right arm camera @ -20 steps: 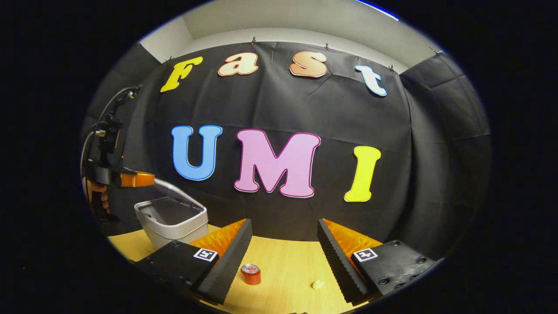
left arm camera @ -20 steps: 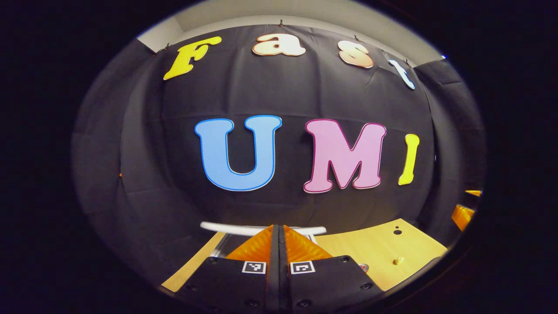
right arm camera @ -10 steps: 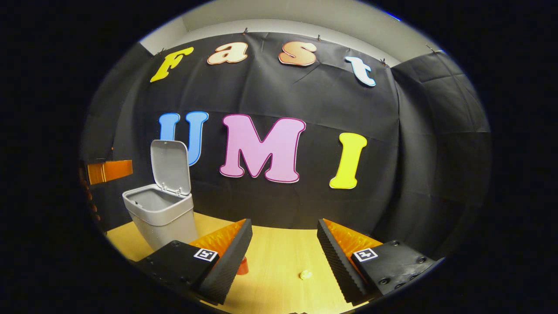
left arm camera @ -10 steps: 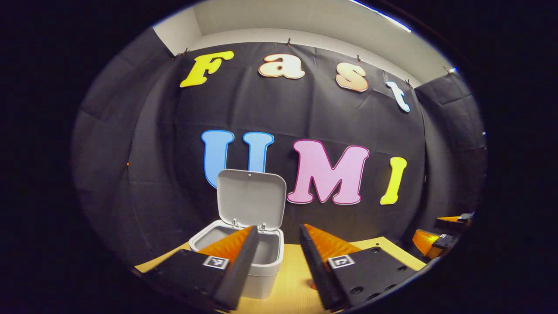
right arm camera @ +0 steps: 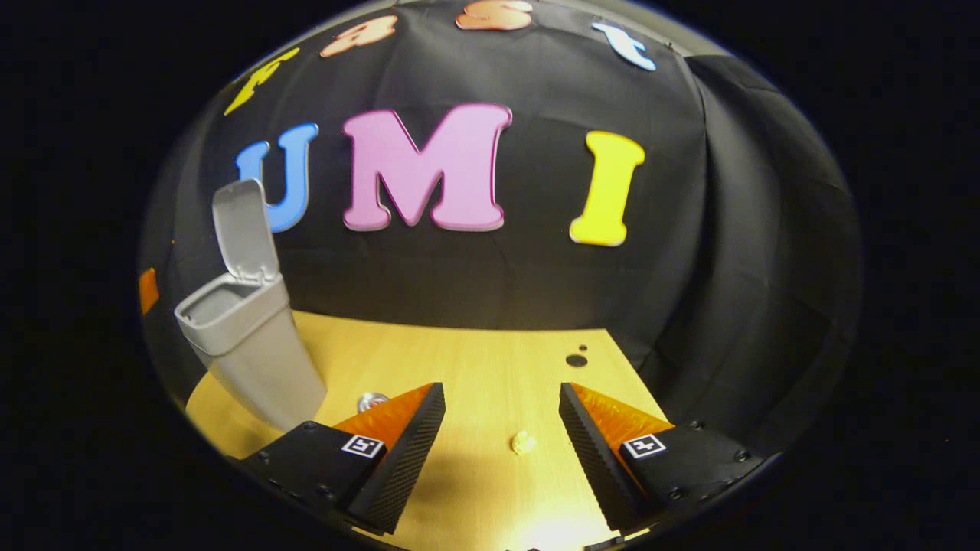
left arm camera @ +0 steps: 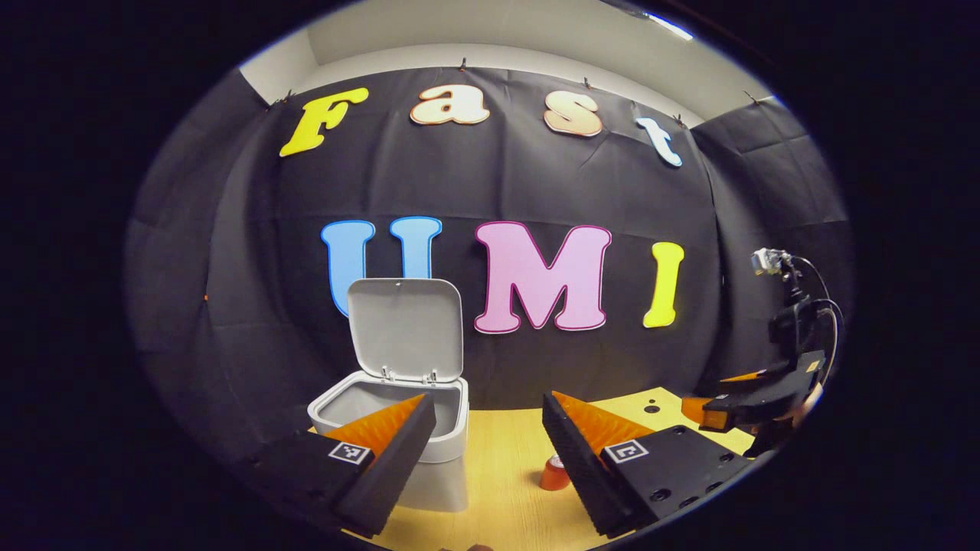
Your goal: Press the lid of the desktop garbage bin to open it, pick up the crumpled paper on the desktop and throw it into the bin, then pick up the pop can on the desktop and drop it into the bin, and finally close the garbage bin lid.
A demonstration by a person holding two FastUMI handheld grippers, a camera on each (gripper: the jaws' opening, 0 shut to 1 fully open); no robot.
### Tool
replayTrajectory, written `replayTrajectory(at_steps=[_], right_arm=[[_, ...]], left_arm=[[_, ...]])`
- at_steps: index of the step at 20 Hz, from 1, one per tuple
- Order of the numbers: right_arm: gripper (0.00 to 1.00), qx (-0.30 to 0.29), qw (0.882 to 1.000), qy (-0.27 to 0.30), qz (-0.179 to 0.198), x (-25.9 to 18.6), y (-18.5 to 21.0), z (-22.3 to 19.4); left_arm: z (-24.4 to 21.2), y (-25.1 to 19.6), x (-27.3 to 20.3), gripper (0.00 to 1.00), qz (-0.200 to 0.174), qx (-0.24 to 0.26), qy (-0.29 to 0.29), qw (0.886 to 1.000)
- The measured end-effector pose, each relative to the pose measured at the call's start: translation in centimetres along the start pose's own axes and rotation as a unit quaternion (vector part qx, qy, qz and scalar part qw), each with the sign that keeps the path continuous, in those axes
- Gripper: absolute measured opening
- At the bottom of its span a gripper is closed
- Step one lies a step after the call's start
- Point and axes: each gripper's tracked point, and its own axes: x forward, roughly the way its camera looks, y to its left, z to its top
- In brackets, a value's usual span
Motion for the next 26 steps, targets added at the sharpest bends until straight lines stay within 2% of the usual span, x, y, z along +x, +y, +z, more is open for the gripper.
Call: replayTrajectory(at_steps=[2,7,11,18,19,21,22,23,25,26], right_arm=[[0.97,0.006,0.998,0.065,0.000,3.1,-0.9,-3.5],[0.98,0.015,0.986,0.166,0.011,8.9,-2.7,-9.4],[0.98,0.014,0.968,0.251,0.003,12.5,-4.3,-15.4],[0.96,0.090,0.950,0.298,0.031,16.6,-2.8,-17.9],[0.94,0.091,0.949,0.301,0.034,16.8,-2.6,-18.1],[0.76,0.078,0.947,0.311,0.040,16.5,-2.3,-18.7],[0.67,0.062,0.949,0.306,0.039,16.4,-2.4,-18.7],[0.65,0.049,0.951,0.303,0.038,16.6,-2.4,-18.8],[0.55,0.037,0.950,0.308,0.036,16.3,-2.4,-18.8],[0.45,0.037,0.949,0.310,0.036,16.5,-2.7,-19.0]], left_arm=[[-0.3,-0.2,0.5,0.95,0.004,0.013,0.006,1.000],[-1.3,-0.6,1.5,0.95,0.025,0.033,0.021,0.999],[-2.1,-1.7,2.0,0.94,0.039,0.039,0.036,0.998],[-3.9,-3.3,2.5,0.94,0.068,0.033,0.067,0.995],[-4.1,-3.6,2.4,0.94,0.070,0.031,0.070,0.995],[-4.0,-3.9,2.5,0.94,0.071,0.031,0.071,0.994],[-3.9,-4.0,2.6,0.94,0.071,0.032,0.070,0.994],[-3.9,-4.0,2.8,0.94,0.071,0.033,0.069,0.995],[-3.7,-4.1,2.8,0.94,0.069,0.032,0.069,0.995],[-3.7,-4.2,2.8,0.94,0.067,0.030,0.069,0.995]])
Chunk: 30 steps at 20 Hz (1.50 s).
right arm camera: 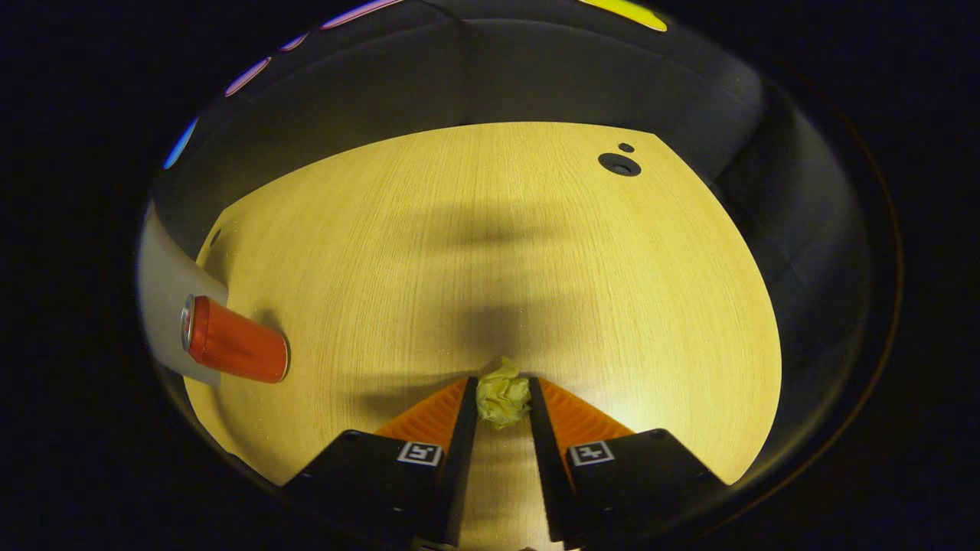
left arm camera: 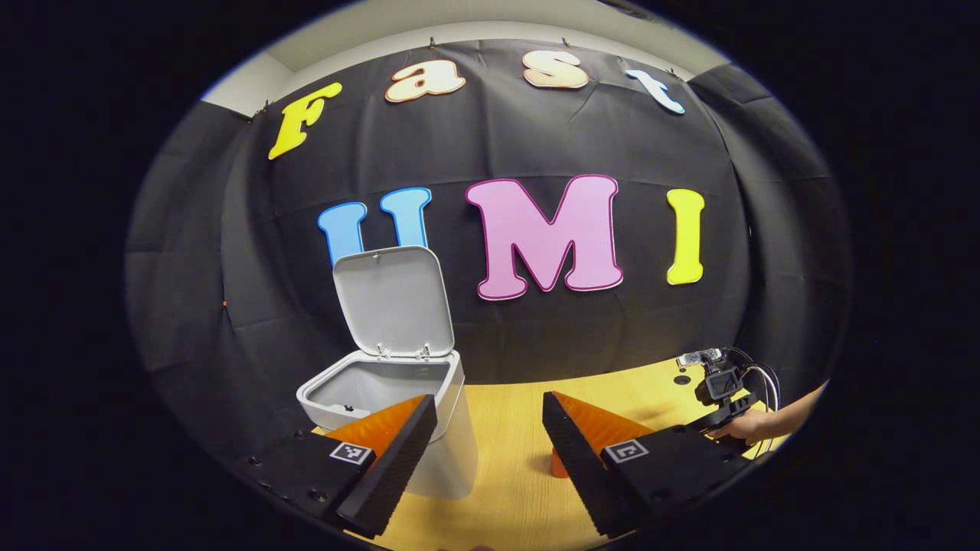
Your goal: Press the lid of the desktop garbage bin to open it, pick up the crumpled paper on the desktop and throw it into the bin, then pick up the pop can on the desktop and drop it into the bin, and finally close the garbage bin lid.
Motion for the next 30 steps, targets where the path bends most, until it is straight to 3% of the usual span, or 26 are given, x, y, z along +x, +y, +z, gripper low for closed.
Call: replayTrajectory(at_steps=[1,2,3,4,5,8,12,14,18,21,26,30], right_arm=[[0.42,0.002,1.000,0.004,0.002,-0.1,0.0,-0.1],[0.28,0.005,1.000,0.006,0.003,-0.2,0.0,-0.2],[0.42,0.007,1.000,-0.005,0.002,-0.7,0.0,0.4],[0.28,0.009,1.000,-0.022,0.002,-1.1,0.2,1.4],[0.42,0.006,0.999,-0.039,0.006,-2.2,0.4,2.6],[0.42,-0.026,0.995,-0.100,0.014,-7.8,1.7,6.0],[0.42,-0.081,0.978,-0.192,0.026,-15.4,5.4,11.3],[0.42,-0.106,0.967,-0.227,0.045,-19.5,8.6,13.5],[0.42,-0.116,0.947,-0.267,0.134,-24.8,18.6,16.4],[0.42,-0.145,0.929,-0.291,0.178,-27.7,25.6,17.5],[0.41,-0.210,0.900,-0.287,0.252,-30.4,36.8,15.1],[0.42,-0.245,0.889,-0.270,0.278,-29.7,43.3,12.8]], left_arm=[[-0.1,0.1,0.0,0.94,-0.002,-0.001,0.001,1.000],[-0.1,0.1,0.0,0.94,-0.004,-0.002,0.001,1.000],[-0.1,0.3,0.0,0.94,-0.006,-0.003,-0.001,1.000],[-0.1,0.4,0.0,0.94,-0.009,-0.005,0.000,1.000],[-0.3,0.6,-0.1,0.94,-0.012,-0.007,0.000,1.000],[-0.9,1.0,-0.2,0.94,-0.023,-0.018,0.002,1.000],[-1.5,2.4,-0.6,0.94,-0.031,-0.024,0.001,0.999],[-1.4,3.2,-1.1,0.94,-0.033,-0.025,-0.005,0.999],[-1.5,4.8,-2.3,0.94,-0.043,-0.034,-0.010,0.998],[-1.5,6.2,-3.0,0.94,-0.054,-0.035,-0.010,0.998],[-1.7,10.2,-3.5,0.94,-0.045,-0.045,-0.013,0.998],[-2.7,13.2,-3.6,0.94,-0.038,-0.045,-0.007,0.998]])
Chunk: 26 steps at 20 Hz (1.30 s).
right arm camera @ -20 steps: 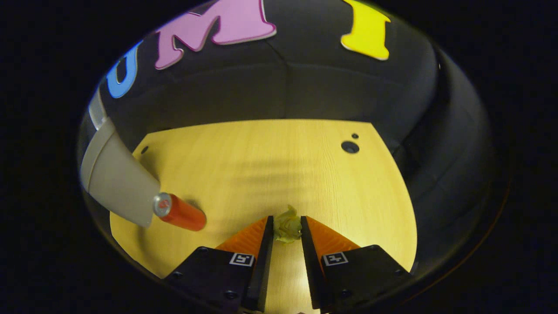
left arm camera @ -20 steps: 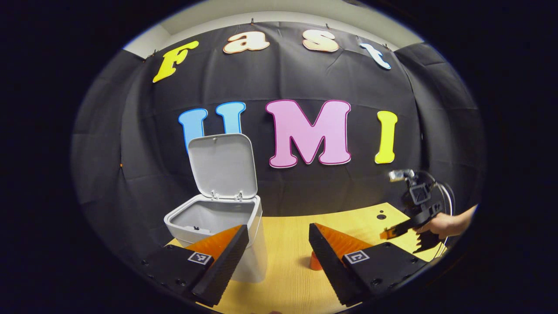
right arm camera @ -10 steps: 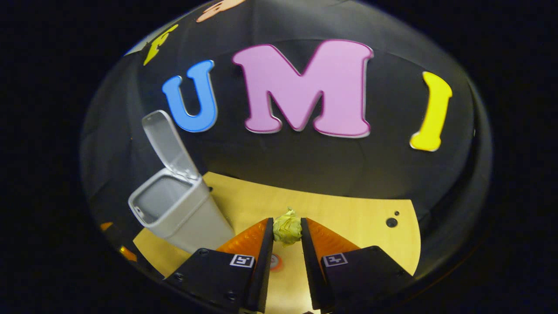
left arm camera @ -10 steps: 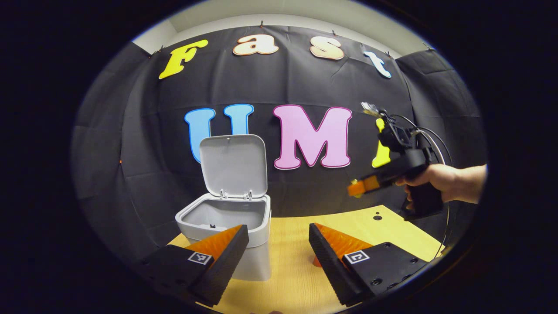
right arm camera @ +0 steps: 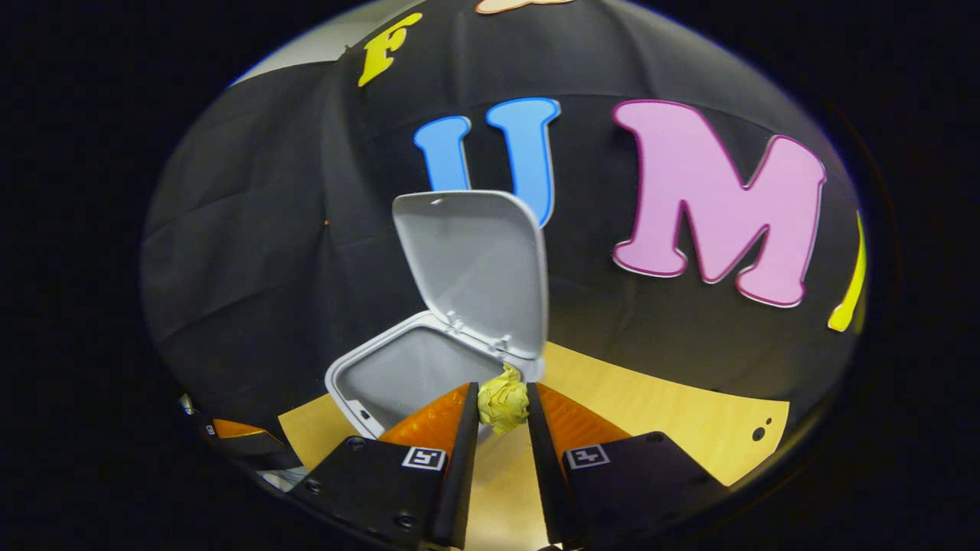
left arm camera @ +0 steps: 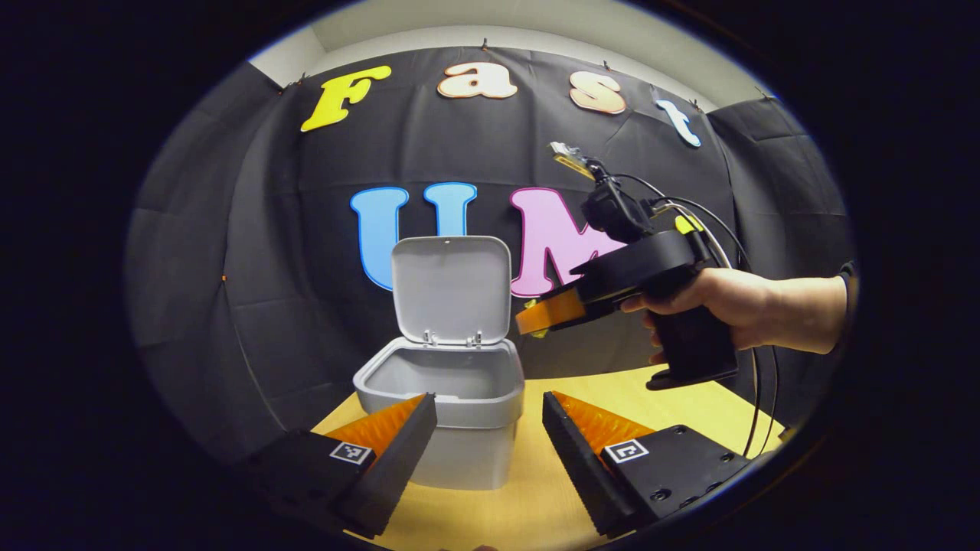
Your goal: Press the lid of the desktop garbage bin to open it, pick up the crumpled paper on the desktop and throw it into the bin, then pick up the pop can on the desktop and drop it into the bin, and finally close the garbage bin lid.
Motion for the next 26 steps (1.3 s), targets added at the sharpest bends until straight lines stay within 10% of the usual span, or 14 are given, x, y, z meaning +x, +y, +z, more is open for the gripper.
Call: replayTrajectory(at_steps=[6,7,9,10,18,26], right_arm=[[0.42,-0.017,0.999,0.020,0.018,2.9,3.1,-1.3],[0.65,-0.019,0.999,0.020,0.017,2.9,3.1,-1.3],[0.67,-0.024,1.000,0.017,0.009,2.7,2.5,-1.4],[0.99,-0.025,1.000,0.012,0.001,2.3,1.8,-1.2],[0.97,-0.012,0.986,-0.090,-0.142,-7.0,-10.7,2.3],[0.97,0.019,0.939,-0.134,-0.316,-19.4,-25.2,-1.4]], left_arm=[[-1.2,3.2,-0.3,0.94,0.015,-0.011,0.011,1.000],[-1.3,3.4,-0.3,0.94,0.016,-0.013,0.012,1.000],[-1.7,3.4,0.0,0.95,0.012,-0.017,0.015,1.000],[-2.0,3.2,0.1,0.95,0.008,-0.016,0.016,1.000],[-8.5,-4.3,3.9,0.95,-0.094,0.004,0.057,0.994],[-19.6,-14.0,11.1,0.95,-0.157,-0.012,0.145,0.977]])
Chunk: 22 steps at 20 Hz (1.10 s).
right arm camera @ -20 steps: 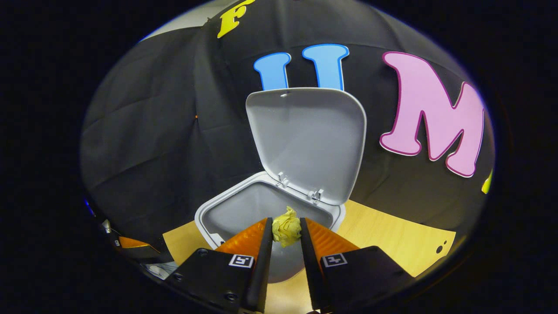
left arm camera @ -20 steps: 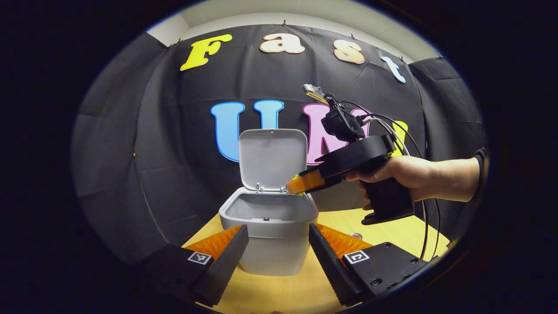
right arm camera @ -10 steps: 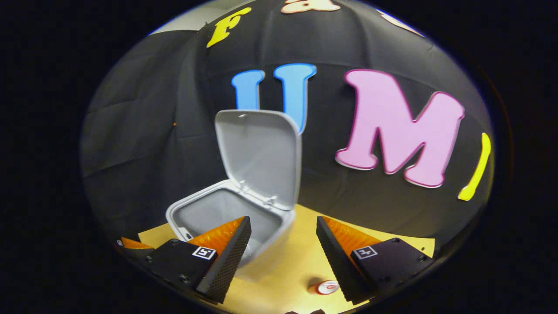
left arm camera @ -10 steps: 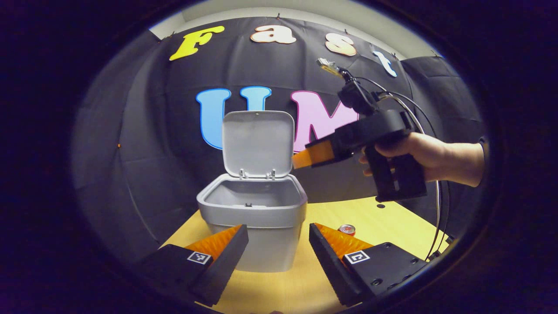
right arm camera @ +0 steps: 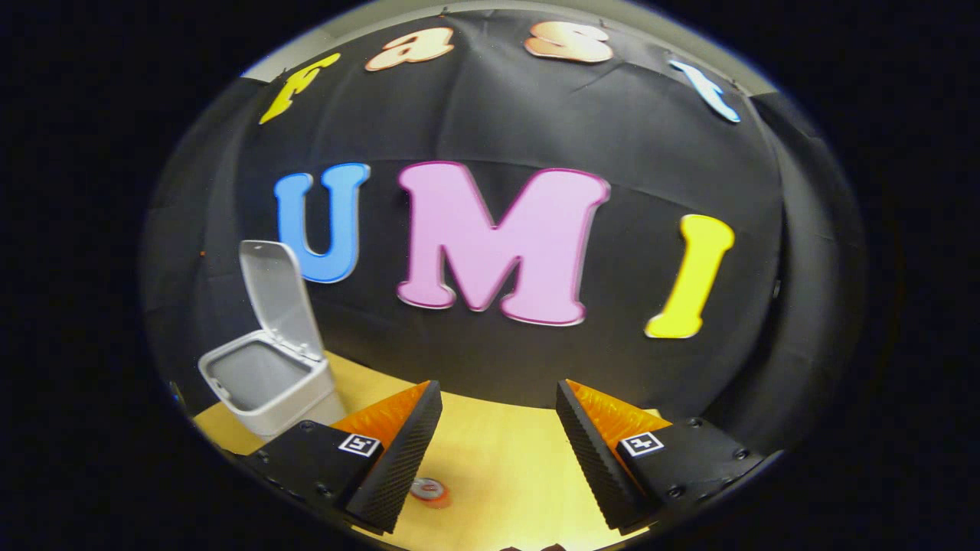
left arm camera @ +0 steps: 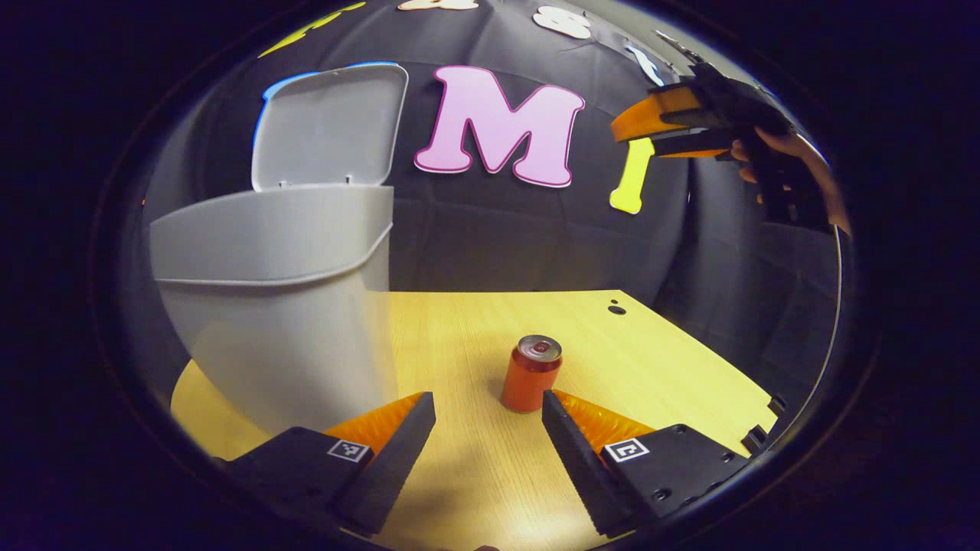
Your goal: Press the lid of the desktop garbage bin to open it, pick up the crumpled paper on the desktop and throw it into the bin, then pick up the pop can on the desktop and drop it into the bin, and finally close the garbage bin lid.
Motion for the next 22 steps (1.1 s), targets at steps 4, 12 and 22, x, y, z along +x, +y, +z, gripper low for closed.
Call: replayTrajectory(at_steps=[4,12,22], right_arm=[[0.97,0.010,0.998,-0.005,-0.069,-1.5,-6.8,-2.4],[0.97,0.013,0.990,0.017,-0.140,-3.3,-14.0,-7.3],[0.97,0.016,0.990,0.038,-0.137,-3.2,-15.1,-9.8]], left_arm=[[-2.1,-2.0,5.4,0.95,-0.029,0.015,0.015,0.999],[-2.5,-4.8,13.6,0.95,-0.048,0.038,0.015,0.998],[-0.3,-5.2,14.4,0.89,-0.030,0.071,0.008,0.997]])
